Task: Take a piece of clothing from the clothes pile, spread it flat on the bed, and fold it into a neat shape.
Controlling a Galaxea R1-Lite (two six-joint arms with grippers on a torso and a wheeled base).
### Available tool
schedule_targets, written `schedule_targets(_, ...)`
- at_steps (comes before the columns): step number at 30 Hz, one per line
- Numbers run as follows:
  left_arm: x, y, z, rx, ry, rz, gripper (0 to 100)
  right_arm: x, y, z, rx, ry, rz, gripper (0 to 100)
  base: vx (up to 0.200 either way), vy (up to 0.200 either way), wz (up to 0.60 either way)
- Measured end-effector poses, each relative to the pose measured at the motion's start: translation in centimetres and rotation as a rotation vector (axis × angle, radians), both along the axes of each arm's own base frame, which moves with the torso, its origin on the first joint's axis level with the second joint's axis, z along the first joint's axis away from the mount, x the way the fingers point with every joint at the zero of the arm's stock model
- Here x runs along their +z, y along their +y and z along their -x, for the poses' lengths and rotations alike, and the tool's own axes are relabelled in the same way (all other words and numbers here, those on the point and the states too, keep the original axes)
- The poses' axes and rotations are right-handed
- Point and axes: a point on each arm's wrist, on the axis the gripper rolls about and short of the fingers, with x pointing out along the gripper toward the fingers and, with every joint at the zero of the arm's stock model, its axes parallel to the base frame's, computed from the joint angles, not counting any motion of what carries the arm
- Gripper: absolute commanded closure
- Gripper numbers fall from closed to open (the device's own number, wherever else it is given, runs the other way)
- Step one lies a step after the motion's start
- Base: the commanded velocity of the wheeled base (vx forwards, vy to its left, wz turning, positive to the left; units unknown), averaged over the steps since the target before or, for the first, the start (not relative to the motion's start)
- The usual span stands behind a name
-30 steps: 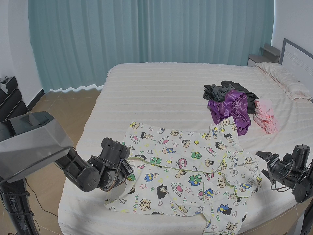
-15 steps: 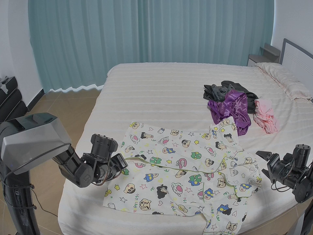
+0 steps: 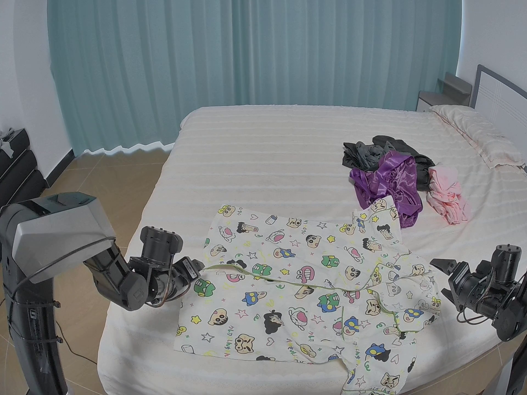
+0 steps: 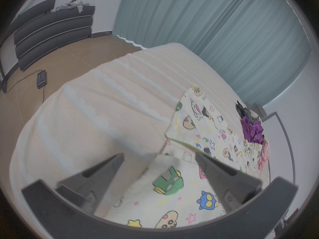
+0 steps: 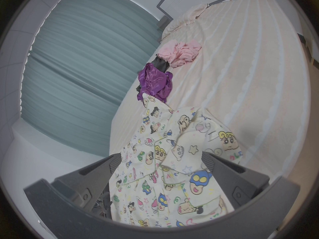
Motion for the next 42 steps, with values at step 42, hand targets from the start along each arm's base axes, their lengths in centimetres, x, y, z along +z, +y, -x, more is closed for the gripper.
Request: schedule_targets(42, 0.6, -1.3, 10.0, 0.063, 0.179, 0.105, 0, -2.0, 2.4, 1.6, 0.129, 0.244, 0.135, 0, -0.090, 0.000, 0.00)
